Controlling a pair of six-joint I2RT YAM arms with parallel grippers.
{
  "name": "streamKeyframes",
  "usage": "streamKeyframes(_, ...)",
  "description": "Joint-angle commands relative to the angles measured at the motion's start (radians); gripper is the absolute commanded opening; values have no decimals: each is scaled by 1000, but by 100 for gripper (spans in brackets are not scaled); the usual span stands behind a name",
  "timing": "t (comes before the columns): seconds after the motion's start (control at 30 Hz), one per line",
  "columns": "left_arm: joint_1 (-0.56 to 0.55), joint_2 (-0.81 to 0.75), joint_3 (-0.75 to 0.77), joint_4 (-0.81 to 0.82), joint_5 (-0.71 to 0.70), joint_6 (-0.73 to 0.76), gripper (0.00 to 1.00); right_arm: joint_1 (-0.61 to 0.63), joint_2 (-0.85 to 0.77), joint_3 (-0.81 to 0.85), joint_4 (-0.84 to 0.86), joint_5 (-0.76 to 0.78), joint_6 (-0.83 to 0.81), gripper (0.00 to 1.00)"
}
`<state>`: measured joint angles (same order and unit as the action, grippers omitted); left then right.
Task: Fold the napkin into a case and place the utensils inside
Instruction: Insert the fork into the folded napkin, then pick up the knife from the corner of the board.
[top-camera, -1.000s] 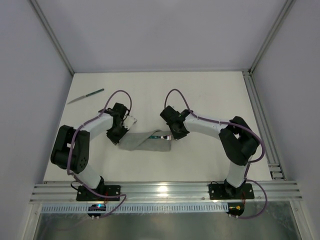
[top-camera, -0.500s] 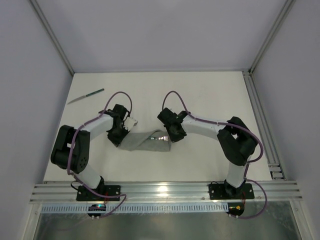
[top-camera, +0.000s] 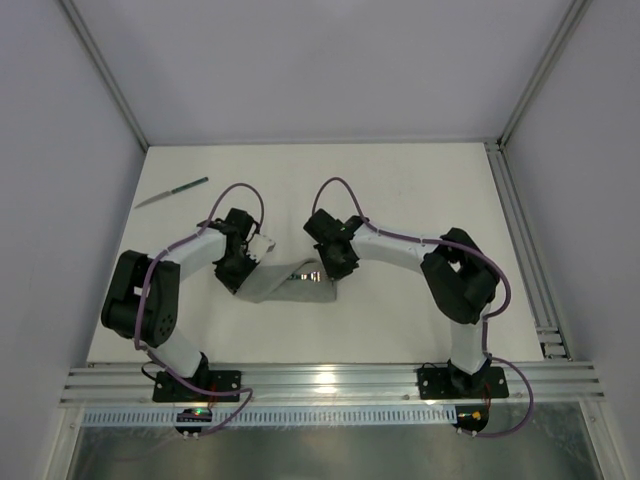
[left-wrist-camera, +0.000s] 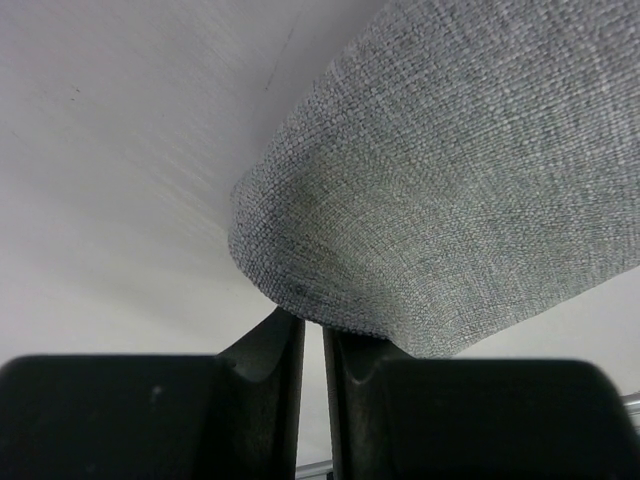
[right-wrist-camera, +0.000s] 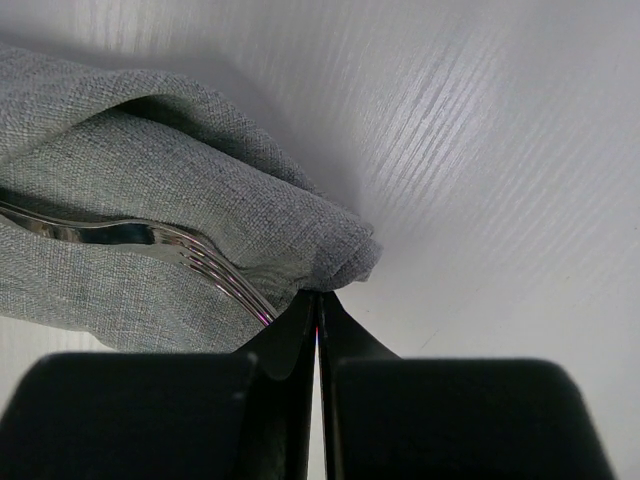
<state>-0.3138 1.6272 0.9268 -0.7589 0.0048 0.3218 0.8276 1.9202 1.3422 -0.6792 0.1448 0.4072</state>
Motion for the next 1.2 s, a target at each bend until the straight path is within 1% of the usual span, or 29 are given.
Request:
streamKeyframes(0.0, 4, -39, -9, 16, 32, 0, 15, 7, 5, 28, 18, -39, 24, 3)
streamKeyframes(0.17, 4, -47, -2, 20, 35, -6, 17, 7, 39, 69, 0, -56, 27, 3)
streamKeyframes(0.3, 5, -61, 0, 12, 31, -3, 18, 7, 19, 63, -23, -1, -1, 3)
streamKeyframes(0.37, 16, -79, 13, 4, 26, 2, 20, 2, 4, 69, -42, 21, -10, 7)
streamKeyframes(0.43, 34, -98, 38, -3, 32, 2, 24, -4, -24, 80, -62, 41, -28, 11)
streamKeyframes(0.47, 59, -121, 75, -20, 34, 2, 29, -7, -35, 84, -68, 47, -31, 17)
streamKeyframes(0.53, 85, -145, 119, -31, 28, 5, 34, -10, -69, 98, -85, 50, -44, 26)
streamKeyframes(0.57, 109, -170, 163, -34, 21, 6, 38, -10, -78, 100, -89, 55, -47, 33)
streamKeyframes(0.63, 137, -188, 210, -30, 5, 19, 42, -10, -107, 101, -105, 65, -59, 36)
streamKeyframes(0.67, 153, -191, 252, -16, 4, 26, 48, -12, -115, 101, -112, 68, -64, 37)
streamKeyframes(0.7, 185, -182, 276, -8, 4, 34, 50, -19, -122, 101, -124, 71, -67, 40)
streamKeyframes(0.73, 202, -169, 297, 3, -30, 46, 54, -21, -138, 103, -131, 72, -79, 41)
streamKeyframes(0.87, 284, -12, 434, 21, -26, 37, 56, -44, -190, 103, -140, 62, -113, 46)
streamKeyframes(0.9, 306, 67, 505, 26, -34, 27, 58, -48, -202, 103, -138, 64, -116, 47)
streamKeyframes(0.97, 309, 149, 582, 50, -57, -16, 60, -51, -231, 101, -134, 68, -137, 47)
streamKeyframes(1.0, 341, 231, 663, 79, -77, -33, 61, -51, -239, 101, -126, 68, -145, 47)
streamKeyframes(1.07, 364, 324, 763, 86, -85, -84, 66, -53, -251, 97, -123, 59, -154, 47)
streamKeyframes(1.1, 373, 427, 823, 73, -83, -99, 67, -53, -253, 95, -125, 53, -156, 47)
streamKeyframes(1.13, 392, 480, 956, 29, -80, -115, 68, -53, -254, 89, -123, 49, -157, 47)
streamKeyframes(1.17, 403, 532, 1027, 3, -77, -151, 69, -53, -256, 83, -128, 50, -151, 47)
